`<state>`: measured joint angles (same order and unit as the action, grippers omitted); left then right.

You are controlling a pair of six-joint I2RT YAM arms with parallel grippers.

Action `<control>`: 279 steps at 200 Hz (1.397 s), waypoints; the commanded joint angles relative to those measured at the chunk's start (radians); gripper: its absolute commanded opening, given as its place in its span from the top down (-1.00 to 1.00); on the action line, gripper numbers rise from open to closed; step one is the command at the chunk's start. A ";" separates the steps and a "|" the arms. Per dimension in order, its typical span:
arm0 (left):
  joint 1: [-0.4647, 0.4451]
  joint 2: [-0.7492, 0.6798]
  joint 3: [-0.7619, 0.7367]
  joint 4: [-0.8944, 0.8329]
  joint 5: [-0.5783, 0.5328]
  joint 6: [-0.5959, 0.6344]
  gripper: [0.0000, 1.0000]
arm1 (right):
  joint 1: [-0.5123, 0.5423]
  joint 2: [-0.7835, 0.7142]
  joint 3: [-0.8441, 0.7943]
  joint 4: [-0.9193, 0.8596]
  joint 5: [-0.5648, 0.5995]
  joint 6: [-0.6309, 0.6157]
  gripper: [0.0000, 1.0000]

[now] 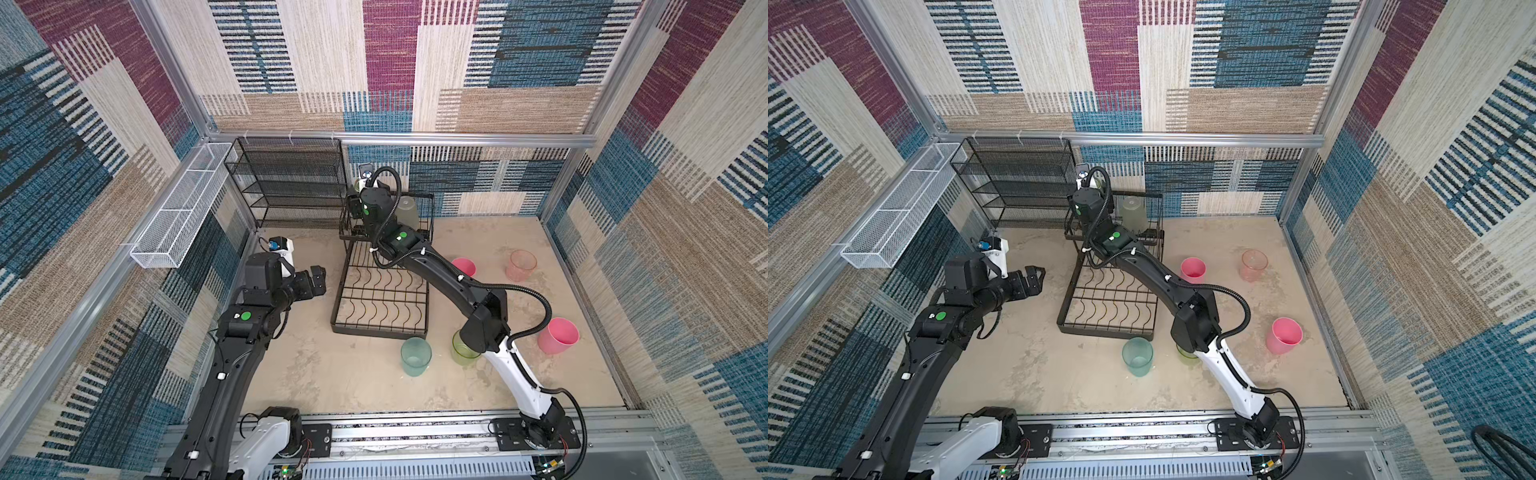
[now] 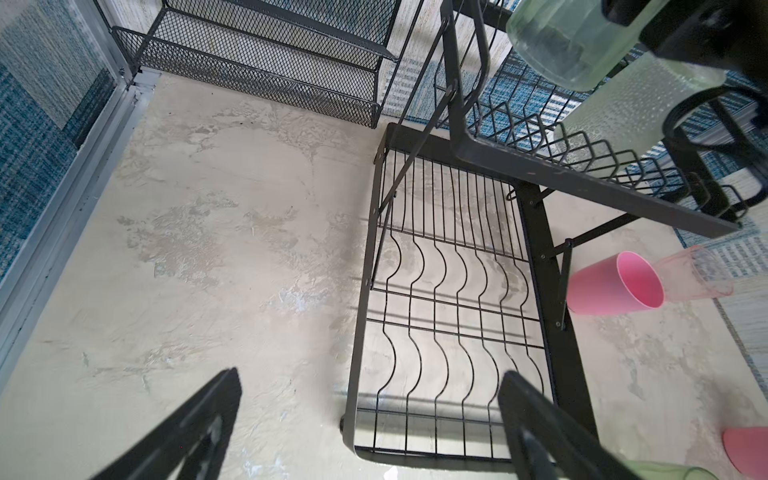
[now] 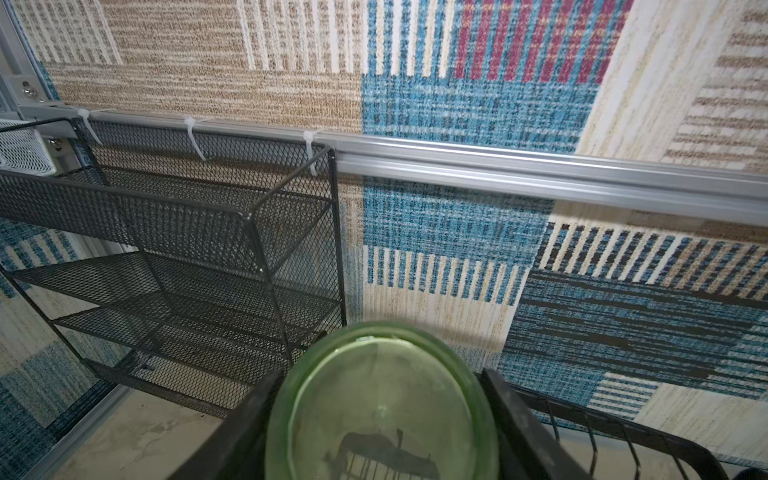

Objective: Load the cups into the dish rack

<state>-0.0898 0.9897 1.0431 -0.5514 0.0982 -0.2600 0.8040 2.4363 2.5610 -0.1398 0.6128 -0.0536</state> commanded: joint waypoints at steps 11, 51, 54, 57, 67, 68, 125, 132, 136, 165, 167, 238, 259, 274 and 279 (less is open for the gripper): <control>0.001 -0.005 -0.006 0.038 0.017 -0.010 -1.00 | 0.000 0.018 0.010 0.073 0.009 0.007 -0.40; 0.001 -0.008 -0.009 0.042 0.021 -0.013 -1.00 | 0.000 0.036 0.013 0.077 0.009 0.014 -0.40; 0.001 -0.007 -0.009 0.043 0.022 -0.013 -1.00 | 0.000 0.036 0.012 0.078 0.011 0.014 -0.41; 0.001 -0.007 -0.009 0.042 0.023 -0.014 -1.00 | 0.000 0.038 0.012 0.078 0.013 0.014 -0.41; 0.000 -0.006 -0.009 0.043 0.026 -0.015 -1.00 | 0.000 0.043 0.014 0.078 0.014 0.010 -0.41; 0.001 -0.006 -0.009 0.043 0.026 -0.015 -1.00 | 0.000 0.044 0.014 0.078 0.014 0.009 -0.41; 0.001 -0.006 -0.011 0.044 0.032 -0.019 -0.99 | 0.000 0.070 0.016 0.066 0.010 0.018 -0.43; 0.001 -0.005 -0.011 0.045 0.032 -0.019 -0.99 | 0.000 0.073 0.017 0.064 0.012 0.020 -0.44; 0.001 -0.006 -0.011 0.044 0.034 -0.019 -0.99 | 0.000 0.076 0.016 0.063 0.014 0.021 -0.44; 0.000 -0.006 -0.011 0.044 0.035 -0.021 -0.99 | -0.001 0.087 0.016 0.058 0.019 0.023 -0.45; 0.001 -0.007 -0.011 0.044 0.035 -0.021 -0.99 | -0.001 0.087 0.017 0.058 0.018 0.023 -0.45; 0.001 -0.006 -0.012 0.045 0.037 -0.021 -0.99 | -0.008 0.100 0.015 0.038 0.007 0.041 -0.52; 0.001 -0.004 -0.012 0.045 0.037 -0.022 -0.99 | -0.012 0.102 0.014 0.025 0.000 0.056 -0.54; 0.001 -0.003 -0.012 0.045 0.037 -0.022 -0.99 | -0.014 0.102 0.012 0.020 -0.002 0.061 -0.54; 0.000 -0.002 -0.012 0.044 0.037 -0.022 -0.99 | -0.014 0.102 0.010 0.019 -0.004 0.060 -0.54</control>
<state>-0.0898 0.9852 1.0340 -0.5282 0.1337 -0.2626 0.7918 2.5340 2.5664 -0.1253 0.6125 -0.0166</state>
